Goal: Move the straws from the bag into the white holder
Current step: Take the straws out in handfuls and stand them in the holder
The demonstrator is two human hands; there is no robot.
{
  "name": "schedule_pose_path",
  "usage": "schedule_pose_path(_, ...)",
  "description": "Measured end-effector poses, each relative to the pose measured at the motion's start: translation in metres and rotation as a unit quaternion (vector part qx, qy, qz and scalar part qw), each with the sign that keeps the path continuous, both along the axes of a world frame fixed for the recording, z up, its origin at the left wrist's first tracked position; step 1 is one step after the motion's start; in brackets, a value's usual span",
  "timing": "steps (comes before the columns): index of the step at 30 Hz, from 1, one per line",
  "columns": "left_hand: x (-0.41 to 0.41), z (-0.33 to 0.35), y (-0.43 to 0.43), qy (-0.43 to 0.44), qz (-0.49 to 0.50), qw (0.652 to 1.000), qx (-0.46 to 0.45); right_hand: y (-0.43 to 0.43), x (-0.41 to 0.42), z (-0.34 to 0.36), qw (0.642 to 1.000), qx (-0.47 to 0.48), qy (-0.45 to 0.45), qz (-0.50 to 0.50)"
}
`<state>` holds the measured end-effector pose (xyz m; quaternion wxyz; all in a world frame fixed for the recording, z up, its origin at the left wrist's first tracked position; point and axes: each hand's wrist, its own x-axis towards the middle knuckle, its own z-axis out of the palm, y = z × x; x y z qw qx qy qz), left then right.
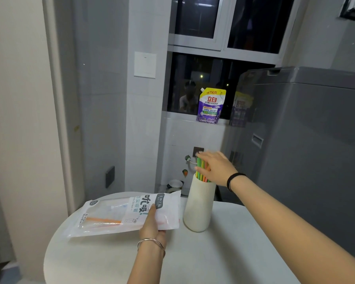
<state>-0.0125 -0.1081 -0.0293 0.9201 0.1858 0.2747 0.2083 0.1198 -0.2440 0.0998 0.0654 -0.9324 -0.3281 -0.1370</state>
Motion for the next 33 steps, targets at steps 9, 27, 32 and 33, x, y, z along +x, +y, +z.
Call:
schedule_pose_path(9, -0.002, 0.007, -0.003, -0.007, 0.000, 1.000, -0.004, -0.006, -0.004, -0.014, 0.999, 0.042, -0.012, 0.005)
schedule_pose_path(27, -0.005, 0.008, -0.006, 0.109, 0.040, 0.917, 0.381, 0.051, -0.140, -0.139, 0.227, 0.733, 0.634, -0.099)
schedule_pose_path(32, -0.008, 0.011, -0.014, 0.092, 0.029, 0.856, 0.507, 0.050, -0.145, -0.146, 0.265, 0.735, 0.613, -0.118)
schedule_pose_path(33, -0.009, 0.011, -0.016, 0.086, 0.031, 0.855, 0.510, 0.048, -0.145, -0.146, 0.270, 0.734, 0.612, -0.116)
